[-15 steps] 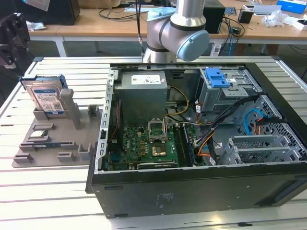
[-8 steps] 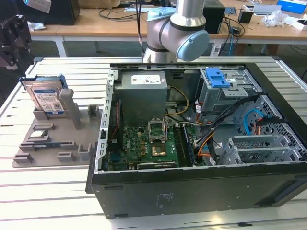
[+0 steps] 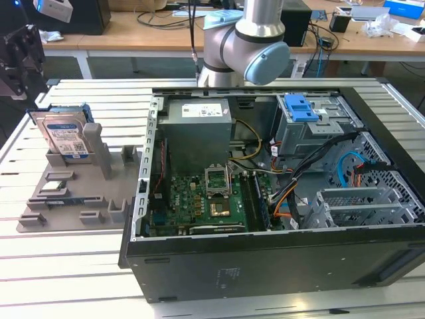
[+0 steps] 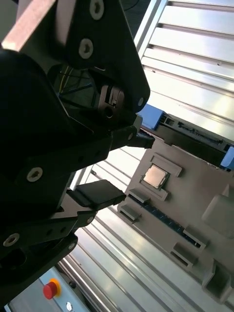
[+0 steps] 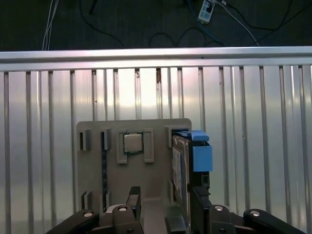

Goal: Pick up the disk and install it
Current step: 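Pick up the disk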

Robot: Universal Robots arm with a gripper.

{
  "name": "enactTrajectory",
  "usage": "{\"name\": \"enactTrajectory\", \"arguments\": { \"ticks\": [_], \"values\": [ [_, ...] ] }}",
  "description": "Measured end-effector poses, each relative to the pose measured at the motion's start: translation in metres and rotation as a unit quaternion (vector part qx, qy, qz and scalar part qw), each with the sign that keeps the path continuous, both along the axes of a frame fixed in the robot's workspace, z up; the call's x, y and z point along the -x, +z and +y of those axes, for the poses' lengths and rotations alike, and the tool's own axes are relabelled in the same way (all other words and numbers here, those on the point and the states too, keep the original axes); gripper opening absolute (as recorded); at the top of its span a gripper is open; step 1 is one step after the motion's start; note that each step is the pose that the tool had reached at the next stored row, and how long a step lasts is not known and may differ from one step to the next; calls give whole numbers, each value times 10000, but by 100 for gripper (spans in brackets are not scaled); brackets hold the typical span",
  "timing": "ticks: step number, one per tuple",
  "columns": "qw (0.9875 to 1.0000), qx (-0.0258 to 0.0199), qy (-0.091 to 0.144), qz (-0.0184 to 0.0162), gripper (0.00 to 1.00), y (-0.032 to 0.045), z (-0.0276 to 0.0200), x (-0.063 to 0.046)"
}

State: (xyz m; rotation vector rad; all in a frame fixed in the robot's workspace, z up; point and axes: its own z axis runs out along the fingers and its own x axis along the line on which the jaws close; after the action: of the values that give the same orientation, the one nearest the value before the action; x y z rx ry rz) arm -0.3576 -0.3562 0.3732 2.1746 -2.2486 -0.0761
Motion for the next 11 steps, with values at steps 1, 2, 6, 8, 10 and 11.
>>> {"name": "enactTrajectory", "arguments": {
  "ticks": [1,2,6,8,10,11],
  "values": [
    [10000,0,0,0,54,-9,1,0],
    [10000,0,0,1,54,-22,4,0],
    [10000,0,0,0,54,-51,49,0],
    [10000,0,0,0,54,-95,84,0],
    [10000,1,0,1,54,-115,108,0],
    [10000,0,1,1,54,-124,122,2]
  ]
}}
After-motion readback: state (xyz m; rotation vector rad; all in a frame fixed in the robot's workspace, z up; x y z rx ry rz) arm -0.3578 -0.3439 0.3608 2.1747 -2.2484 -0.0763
